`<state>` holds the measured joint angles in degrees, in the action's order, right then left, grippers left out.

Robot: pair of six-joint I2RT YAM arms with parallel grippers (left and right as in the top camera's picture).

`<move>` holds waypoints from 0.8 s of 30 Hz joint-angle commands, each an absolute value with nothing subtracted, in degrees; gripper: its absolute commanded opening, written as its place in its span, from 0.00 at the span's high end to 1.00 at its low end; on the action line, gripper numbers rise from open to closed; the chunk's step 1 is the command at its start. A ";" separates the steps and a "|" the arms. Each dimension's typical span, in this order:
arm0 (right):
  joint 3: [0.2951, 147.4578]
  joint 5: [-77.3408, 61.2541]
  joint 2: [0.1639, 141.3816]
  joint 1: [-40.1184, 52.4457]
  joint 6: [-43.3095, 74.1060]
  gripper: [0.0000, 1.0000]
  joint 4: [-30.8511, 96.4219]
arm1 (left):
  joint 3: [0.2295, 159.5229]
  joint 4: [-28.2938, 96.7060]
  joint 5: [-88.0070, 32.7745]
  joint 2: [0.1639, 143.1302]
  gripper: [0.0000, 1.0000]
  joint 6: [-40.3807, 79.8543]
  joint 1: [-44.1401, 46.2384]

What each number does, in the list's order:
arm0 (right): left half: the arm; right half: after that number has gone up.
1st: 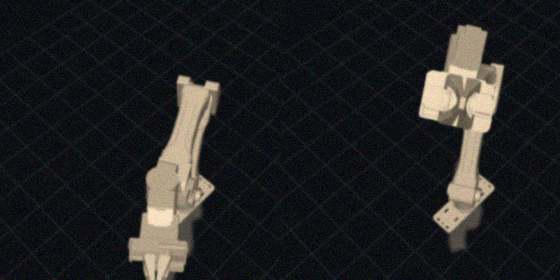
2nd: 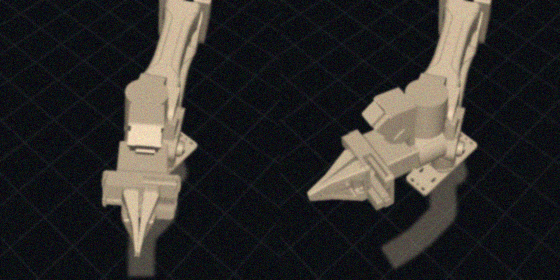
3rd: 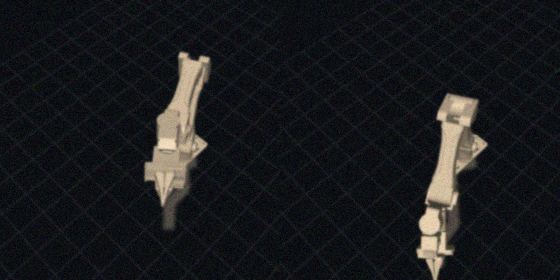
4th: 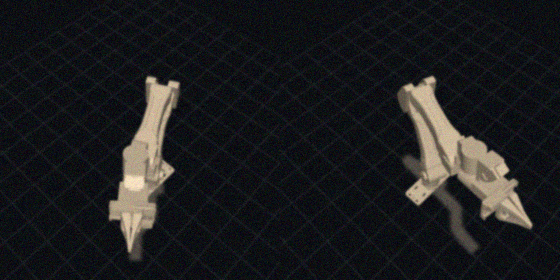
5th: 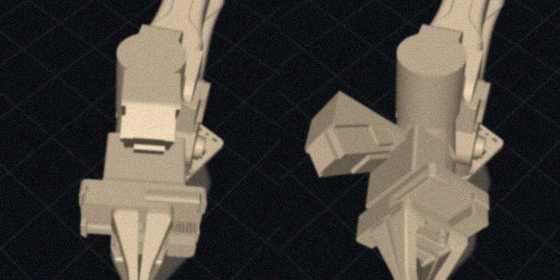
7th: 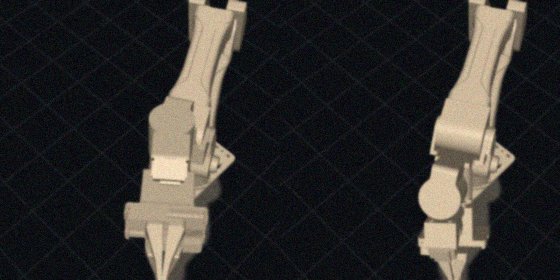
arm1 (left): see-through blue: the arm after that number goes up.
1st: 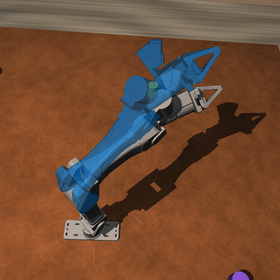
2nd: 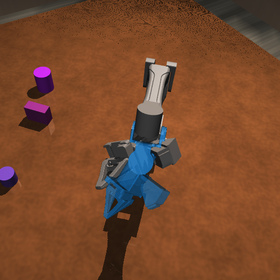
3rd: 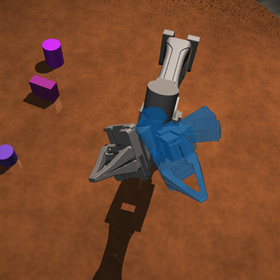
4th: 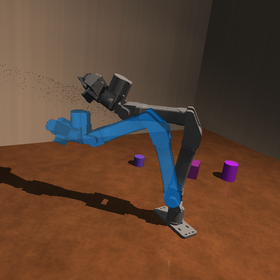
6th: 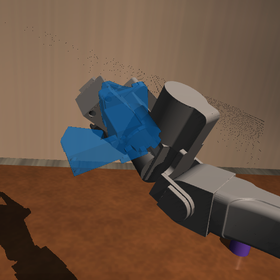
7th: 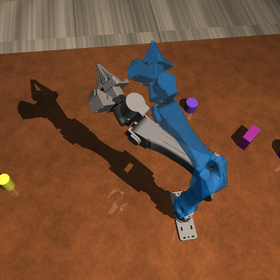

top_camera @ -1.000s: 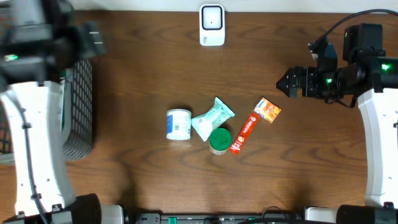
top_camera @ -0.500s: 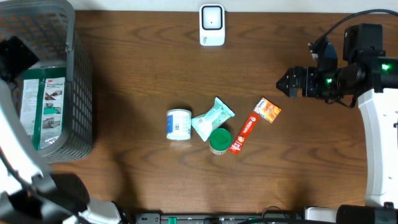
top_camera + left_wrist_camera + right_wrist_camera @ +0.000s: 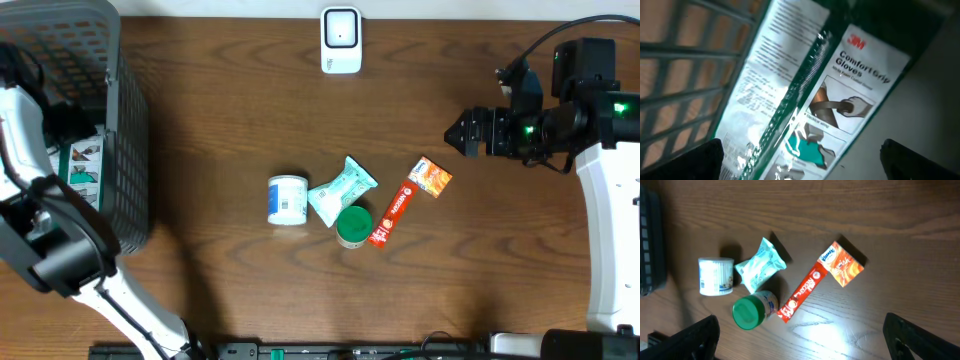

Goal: Scan the item barcode
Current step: 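Reach into the basket and grasp the green gloves pack, left gripper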

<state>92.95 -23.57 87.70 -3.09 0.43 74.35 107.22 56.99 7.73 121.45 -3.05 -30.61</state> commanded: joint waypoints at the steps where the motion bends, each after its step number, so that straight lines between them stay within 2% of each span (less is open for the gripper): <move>1: 93.95 -23.83 87.66 -3.01 0.78 0.01 74.39 | 106.67 56.97 8.60 122.67 0.00 -9.93 -30.94; 10: 93.95 -23.83 87.66 -3.01 0.78 0.01 74.37 | 106.02 57.39 8.36 124.22 0.02 -11.07 -33.74; 15: 93.95 -23.83 87.66 -3.01 0.78 0.01 74.39 | 104.12 57.71 3.29 124.22 0.02 -13.96 -35.73; 24: 93.95 -23.81 87.66 -3.01 0.78 0.01 74.39 | 96.42 51.37 3.01 124.22 0.02 -18.59 -37.32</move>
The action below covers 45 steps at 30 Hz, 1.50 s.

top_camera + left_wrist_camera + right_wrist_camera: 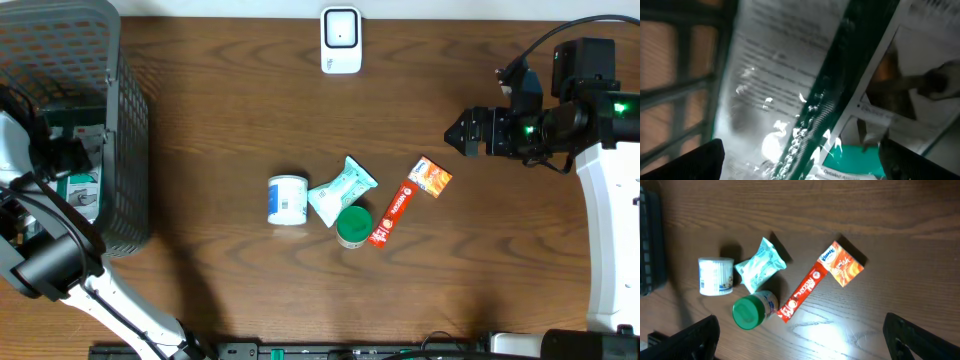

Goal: Scan the item barcode
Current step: 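Reach into the basket and grasp the green gloves pack, left gripper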

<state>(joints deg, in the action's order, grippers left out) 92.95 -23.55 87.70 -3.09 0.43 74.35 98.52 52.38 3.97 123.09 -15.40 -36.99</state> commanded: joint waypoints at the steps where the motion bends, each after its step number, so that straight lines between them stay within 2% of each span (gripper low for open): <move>1: 93.95 -23.83 87.66 -3.01 0.78 0.01 74.39 | 95.81 50.52 3.01 124.22 0.02 -19.11 -37.34; 9: 93.95 -23.83 87.66 -3.01 0.78 0.01 74.39 | 95.46 48.71 2.28 124.22 0.02 -20.38 -37.32; 16: 93.95 -23.83 87.66 -3.01 0.78 0.01 74.39 | 95.85 50.17 -7.05 124.07 0.02 -21.28 -37.32; 27: 93.95 -23.83 87.66 -3.01 0.78 0.01 74.39 | 96.44 50.43 -6.28 124.11 0.02 -22.90 -37.39; 42: 93.95 -23.83 87.66 -3.01 0.78 0.01 74.39 | 88.07 42.50 -6.09 124.20 0.00 -22.87 -37.39; 44: 93.95 -23.83 87.66 -3.01 0.78 0.01 74.39 | 88.09 42.59 -8.03 124.20 0.09 -22.90 -37.39; 45: 93.95 -23.83 87.66 -3.01 0.78 0.01 74.39 | 88.09 42.72 -9.19 124.20 0.20 -22.90 -37.39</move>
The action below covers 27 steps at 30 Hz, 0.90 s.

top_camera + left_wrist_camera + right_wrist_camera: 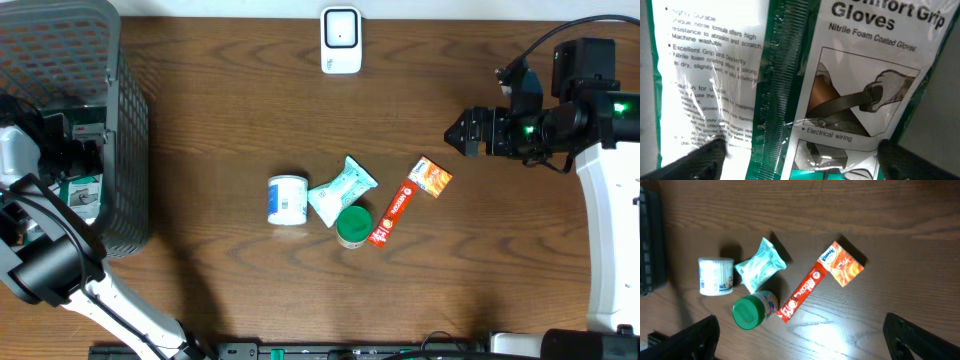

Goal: Scan the item barcode
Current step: 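Reach into the basket and grasp the green gloves pack, left gripper, then lift the gloves pack out of the basket toward the table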

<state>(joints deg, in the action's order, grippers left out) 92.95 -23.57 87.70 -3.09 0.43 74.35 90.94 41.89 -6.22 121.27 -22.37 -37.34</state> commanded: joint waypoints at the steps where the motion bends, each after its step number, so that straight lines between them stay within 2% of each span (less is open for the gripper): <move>1: 93.95 -23.83 87.66 -3.01 0.78 0.01 74.39 | 88.09 42.85 -10.39 124.20 0.36 -22.90 -37.39; 2: 93.95 -23.83 87.66 -3.01 0.78 0.01 74.39 | 88.09 43.05 -11.33 124.20 0.48 -22.92 -37.39; 3: 93.95 -23.83 87.66 -3.01 0.78 0.01 74.39 | 88.09 43.18 -11.57 124.20 0.54 -22.92 -37.39; 6: 93.95 -23.83 87.66 -3.01 0.78 0.01 74.39 | 88.12 43.16 -11.55 124.18 0.64 -22.92 -37.39; 7: 93.95 -23.83 87.66 -3.01 0.78 0.01 74.39 | 88.29 43.18 -11.55 124.11 0.71 -22.87 -37.39; 9: 93.95 -23.83 87.66 -3.01 0.78 0.01 74.39 | 88.68 43.20 -11.57 123.87 0.90 -22.85 -37.39; 10: 93.95 -23.83 87.66 -3.01 0.78 0.01 74.37 | 88.97 43.20 -11.57 123.63 0.93 -22.83 -37.39; 18: 93.95 -23.83 87.66 -3.01 0.78 0.01 74.37 | 95.07 42.48 -11.55 116.62 0.93 -17.54 -37.36; 27: 93.95 -23.83 87.66 -3.01 0.78 0.01 74.39 | 98.02 36.42 -11.31 100.12 0.93 -10.72 -37.36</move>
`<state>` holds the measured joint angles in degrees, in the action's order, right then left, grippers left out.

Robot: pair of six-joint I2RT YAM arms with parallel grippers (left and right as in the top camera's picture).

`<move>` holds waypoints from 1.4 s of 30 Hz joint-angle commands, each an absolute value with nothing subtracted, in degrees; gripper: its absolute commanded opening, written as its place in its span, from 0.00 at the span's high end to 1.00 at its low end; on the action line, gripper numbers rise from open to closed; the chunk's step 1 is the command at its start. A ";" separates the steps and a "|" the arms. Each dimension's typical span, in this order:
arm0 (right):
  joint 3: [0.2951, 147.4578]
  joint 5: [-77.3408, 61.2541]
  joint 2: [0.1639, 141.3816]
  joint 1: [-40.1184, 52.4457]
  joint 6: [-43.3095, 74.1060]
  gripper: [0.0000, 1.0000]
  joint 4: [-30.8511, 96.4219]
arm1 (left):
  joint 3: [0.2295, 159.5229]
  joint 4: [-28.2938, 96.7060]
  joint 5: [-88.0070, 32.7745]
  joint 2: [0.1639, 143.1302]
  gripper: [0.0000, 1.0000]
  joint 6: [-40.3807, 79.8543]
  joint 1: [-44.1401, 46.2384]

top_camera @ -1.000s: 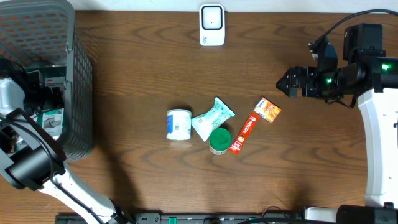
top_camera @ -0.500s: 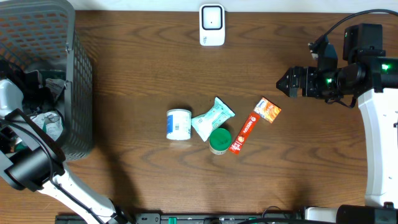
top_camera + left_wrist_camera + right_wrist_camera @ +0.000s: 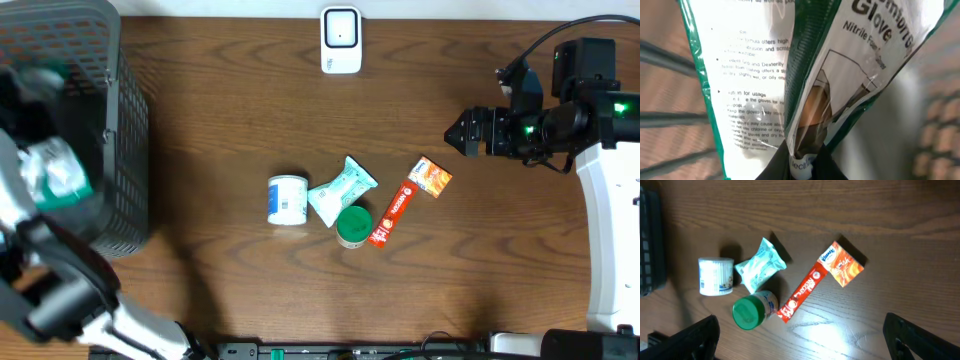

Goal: Scan the item barcode
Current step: 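Lift the gloves pack out of the basket toward the table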

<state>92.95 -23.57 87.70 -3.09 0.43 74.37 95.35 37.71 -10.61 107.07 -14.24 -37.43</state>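
Note:
A 3M glove packet, clear plastic with green edges, hangs pinched at its lower edge between the two dark fingers of my left gripper. From overhead the packet is a blur over the grey basket at the left. The white scanner stands at the table's far edge, in the middle. My right gripper hovers open at the right, holding nothing, and its wrist view looks down on the pile of items.
In the middle of the table lie a white tub, a teal pouch, a green-lidded jar, a red stick pack and an orange box. The basket's walls rise around the left arm.
My left gripper has shut on the glove packet, and the packet now hangs raised off the basket floor. The right arm and the table items have not moved.
My left gripper was open above the glove packet lying in the basket, then closer to it, then with its fingers on either side of the packet. Now it is shut on the packet and holds it up. The right arm stayed still throughout.

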 commanded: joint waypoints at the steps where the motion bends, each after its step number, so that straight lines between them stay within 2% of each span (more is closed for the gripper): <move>1: 93.95 -23.83 87.66 -3.01 0.78 0.01 74.39 | 98.02 35.59 -11.31 98.28 0.93 -10.07 -37.36; 9: 93.95 -23.83 87.66 -3.01 0.78 0.01 74.39 | 98.02 31.20 -11.35 85.45 0.93 -8.12 -37.26; 22: 93.95 -23.83 87.66 -3.01 0.78 0.01 74.37 | 98.02 32.03 -11.44 69.19 0.93 4.23 -34.33; 31: 93.95 -23.83 87.66 -3.01 0.78 0.01 74.39 | 98.02 43.79 -11.64 65.04 0.93 7.86 -21.34; 42: 93.95 -23.83 87.66 -3.01 0.78 0.00 74.39 | 97.93 57.95 -11.55 70.00 0.93 10.66 -1.37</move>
<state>92.95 -23.57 87.70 -3.09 0.43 74.37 97.54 56.86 -11.11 68.62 9.28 -4.45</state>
